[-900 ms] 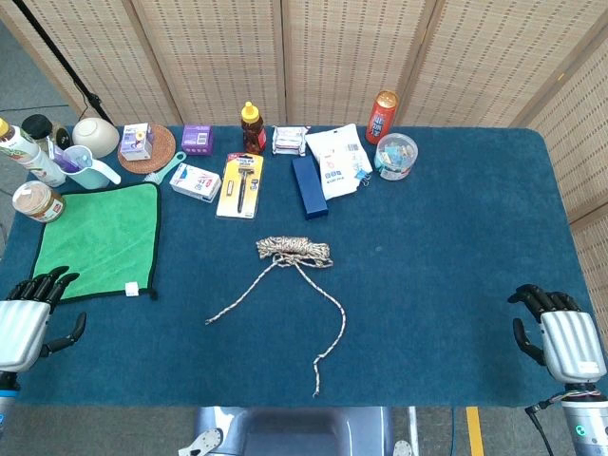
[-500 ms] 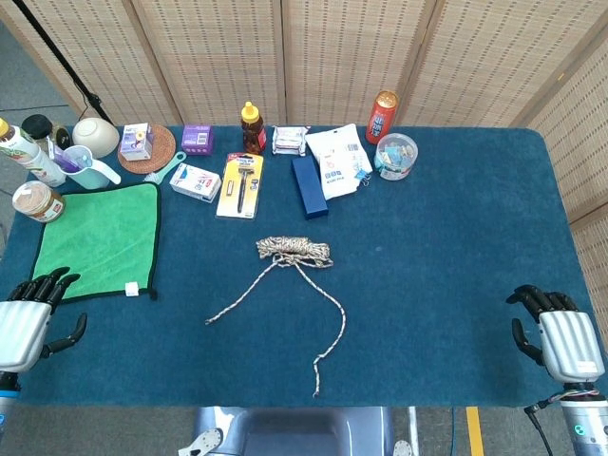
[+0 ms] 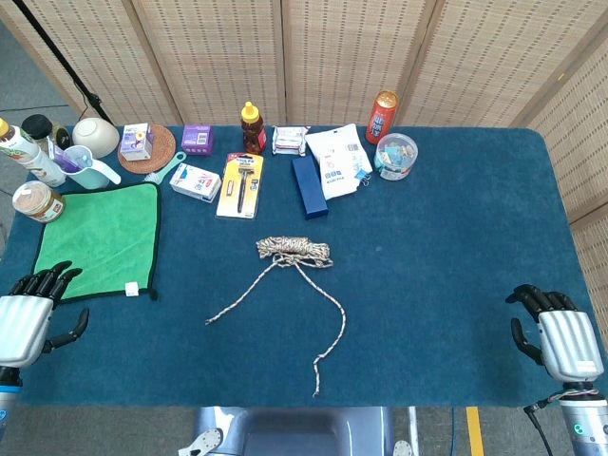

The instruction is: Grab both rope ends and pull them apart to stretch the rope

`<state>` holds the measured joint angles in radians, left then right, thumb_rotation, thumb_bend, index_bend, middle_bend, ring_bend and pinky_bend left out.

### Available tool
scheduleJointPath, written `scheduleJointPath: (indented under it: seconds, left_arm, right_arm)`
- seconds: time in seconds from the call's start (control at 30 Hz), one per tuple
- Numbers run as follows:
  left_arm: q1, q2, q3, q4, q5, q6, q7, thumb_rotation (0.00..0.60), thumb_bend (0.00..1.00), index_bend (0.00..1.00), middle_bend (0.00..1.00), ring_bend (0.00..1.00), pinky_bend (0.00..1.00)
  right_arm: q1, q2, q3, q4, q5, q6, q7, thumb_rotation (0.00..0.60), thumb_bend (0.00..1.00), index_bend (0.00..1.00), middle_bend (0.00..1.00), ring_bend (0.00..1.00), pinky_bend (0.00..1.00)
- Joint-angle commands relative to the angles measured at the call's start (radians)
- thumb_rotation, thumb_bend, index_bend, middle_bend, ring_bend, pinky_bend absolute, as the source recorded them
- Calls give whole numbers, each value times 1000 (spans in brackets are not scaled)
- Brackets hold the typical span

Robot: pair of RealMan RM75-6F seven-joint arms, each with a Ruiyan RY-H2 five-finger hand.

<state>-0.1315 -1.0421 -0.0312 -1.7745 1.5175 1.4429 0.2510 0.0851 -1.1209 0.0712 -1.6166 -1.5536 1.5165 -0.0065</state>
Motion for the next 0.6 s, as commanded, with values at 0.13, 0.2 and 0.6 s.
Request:
scheduleJointPath:
  seconds: [0.13, 0.2, 0.6]
  left_arm:
    - [1, 7, -2, -8, 0, 6, 0, 217, 419, 198, 168, 214, 240]
    - [1, 11, -3, -12, 2, 8, 0, 216, 419, 198, 168, 214, 240]
    - [-11, 99, -45, -69, -3, 37, -4, 216, 418, 198, 168, 215, 240]
  right_arm:
    - [8, 0, 4, 0, -4, -5, 13, 600, 507, 383, 324, 390, 303]
    - [13, 1, 6, -2, -6, -9, 23, 600, 507, 384, 334, 391, 303]
    - [162, 42, 17, -70, -93, -172, 178, 600, 456, 443, 363, 390, 302]
